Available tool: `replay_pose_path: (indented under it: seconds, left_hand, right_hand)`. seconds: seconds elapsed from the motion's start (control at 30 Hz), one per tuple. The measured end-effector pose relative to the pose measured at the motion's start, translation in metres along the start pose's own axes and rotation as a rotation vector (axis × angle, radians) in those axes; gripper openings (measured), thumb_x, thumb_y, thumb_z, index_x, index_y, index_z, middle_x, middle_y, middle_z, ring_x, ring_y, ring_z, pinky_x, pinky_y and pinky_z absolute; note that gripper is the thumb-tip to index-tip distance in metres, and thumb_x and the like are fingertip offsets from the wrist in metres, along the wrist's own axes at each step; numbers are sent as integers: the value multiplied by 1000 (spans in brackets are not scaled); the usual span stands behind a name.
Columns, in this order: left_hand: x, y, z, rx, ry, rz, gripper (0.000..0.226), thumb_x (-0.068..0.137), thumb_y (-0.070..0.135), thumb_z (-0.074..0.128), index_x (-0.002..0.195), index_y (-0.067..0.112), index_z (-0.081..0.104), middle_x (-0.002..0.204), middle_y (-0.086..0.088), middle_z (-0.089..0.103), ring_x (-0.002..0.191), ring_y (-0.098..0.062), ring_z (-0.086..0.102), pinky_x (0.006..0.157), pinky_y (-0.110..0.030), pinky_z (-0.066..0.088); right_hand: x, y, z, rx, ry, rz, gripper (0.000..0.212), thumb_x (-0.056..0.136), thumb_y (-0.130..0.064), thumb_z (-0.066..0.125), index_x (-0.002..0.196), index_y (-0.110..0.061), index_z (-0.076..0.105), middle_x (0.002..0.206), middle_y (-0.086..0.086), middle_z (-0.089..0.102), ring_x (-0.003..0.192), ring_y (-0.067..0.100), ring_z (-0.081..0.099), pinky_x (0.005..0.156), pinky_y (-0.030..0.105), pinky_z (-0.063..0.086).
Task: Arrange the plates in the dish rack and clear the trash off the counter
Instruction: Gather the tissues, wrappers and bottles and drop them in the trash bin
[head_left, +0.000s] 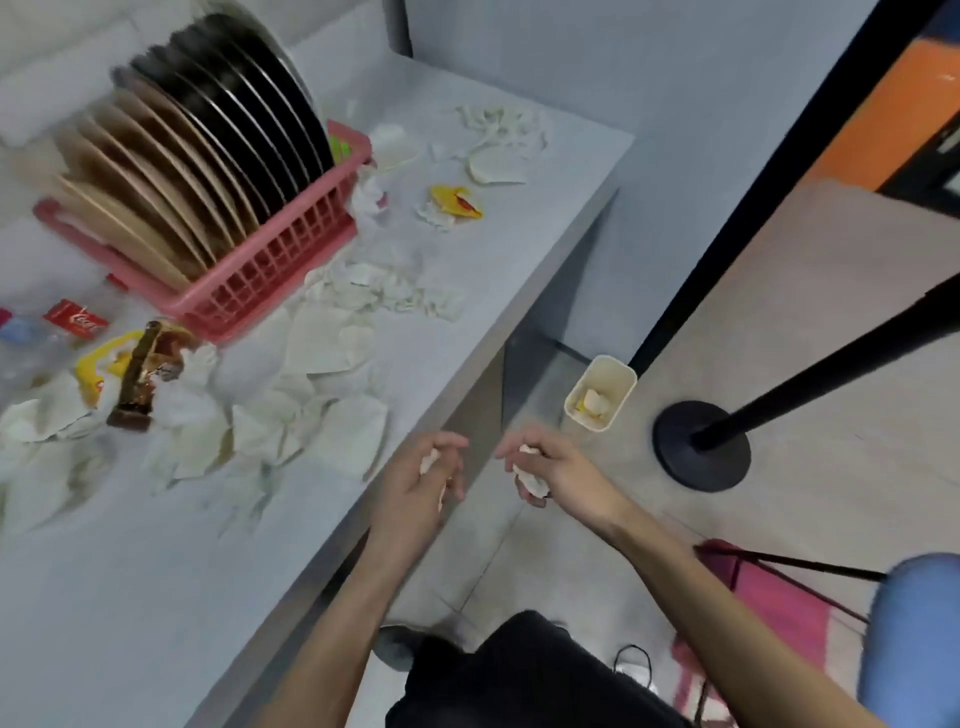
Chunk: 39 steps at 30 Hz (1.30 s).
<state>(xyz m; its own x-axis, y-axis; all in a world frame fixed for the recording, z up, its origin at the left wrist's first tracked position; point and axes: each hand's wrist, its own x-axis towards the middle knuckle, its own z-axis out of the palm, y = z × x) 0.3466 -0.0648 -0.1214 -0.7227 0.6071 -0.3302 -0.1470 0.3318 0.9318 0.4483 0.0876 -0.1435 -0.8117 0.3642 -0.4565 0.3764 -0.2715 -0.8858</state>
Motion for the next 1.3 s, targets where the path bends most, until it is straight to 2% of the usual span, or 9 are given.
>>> replay_pose_path:
  seconds: [0.13, 0.37, 0.57, 0.73, 0.83, 0.9, 1.1, 1.2, 1.3]
  left_hand:
    - [12, 5, 67, 17, -171, -44, 19, 103, 15, 48, 98, 10, 66, 75, -2, 58, 48, -15, 46, 41, -21, 21]
    - [46, -4, 131, 61, -289, -130, 38, 105, 24, 47, 76, 10, 67, 58, -8, 42, 36, -12, 28, 39, -19, 20]
    - [107, -5, 176, 167, -353, -135, 45, 103, 29, 49, 63, 8, 45, 59, -3, 35, 47, -9, 28, 46, -18, 25]
    - [187, -2, 210, 170, -436, -345, 31, 101, 22, 44, 72, 13, 48, 62, 2, 44, 50, -7, 36, 44, -15, 26]
    - [239, -2, 235, 193, -488, -371, 25, 94, 10, 39, 72, 12, 51, 64, 4, 50, 55, -8, 42, 46, -17, 28]
    - [267, -10, 251, 258, -497, -369, 27, 91, 5, 39, 72, 15, 56, 70, 6, 57, 60, -10, 45, 48, -19, 29]
    - [338, -67, 290, 297, -525, -413, 32, 90, 5, 45, 68, 22, 60, 81, 8, 62, 68, -8, 49, 52, -23, 32]
    - [373, -111, 317, 320, -488, -404, 28, 93, 6, 48, 73, 21, 62, 78, 12, 60, 68, -9, 50, 55, -24, 34]
    - [401, -161, 348, 339, -474, -426, 14, 95, 8, 52, 92, 12, 65, 88, 6, 60, 68, -12, 50, 49, -19, 37]
  right_hand:
    - [-19, 30, -68, 43, 158, 46, 17, 95, 3, 51, 96, -11, 62, 78, 15, 53, 50, 15, 53, 46, 24, 36]
    - [-22, 39, -138, 116, 329, 102, 16, 97, -9, 58, 98, 1, 71, 72, 13, 56, 44, 13, 43, 42, 21, 34]
    - [11, 40, -184, 43, 421, 211, 27, 98, -20, 56, 82, -2, 70, 62, 11, 44, 39, 14, 32, 40, 18, 24]
    - [42, 37, -218, -108, 495, 328, 48, 100, -36, 51, 63, -10, 65, 54, 3, 53, 42, 16, 44, 40, 23, 34]
    - [75, 40, -245, -110, 582, 377, 45, 101, -29, 49, 66, -6, 63, 49, -4, 51, 41, 6, 45, 39, 17, 30]
    - [96, 48, -262, -101, 604, 402, 39, 101, -19, 44, 69, -6, 61, 49, -6, 52, 40, 5, 41, 44, 20, 30]
    - [170, 103, -317, -145, 544, 401, 33, 96, -6, 39, 72, -20, 57, 72, -6, 56, 63, 7, 47, 55, 19, 33]
    - [208, 139, -343, -74, 487, 440, 23, 90, -4, 46, 81, -19, 61, 75, 3, 60, 57, 13, 51, 48, 19, 37]
    - [237, 186, -362, -30, 477, 459, 18, 86, 0, 51, 89, -12, 63, 73, 11, 61, 50, 17, 55, 41, 19, 37]
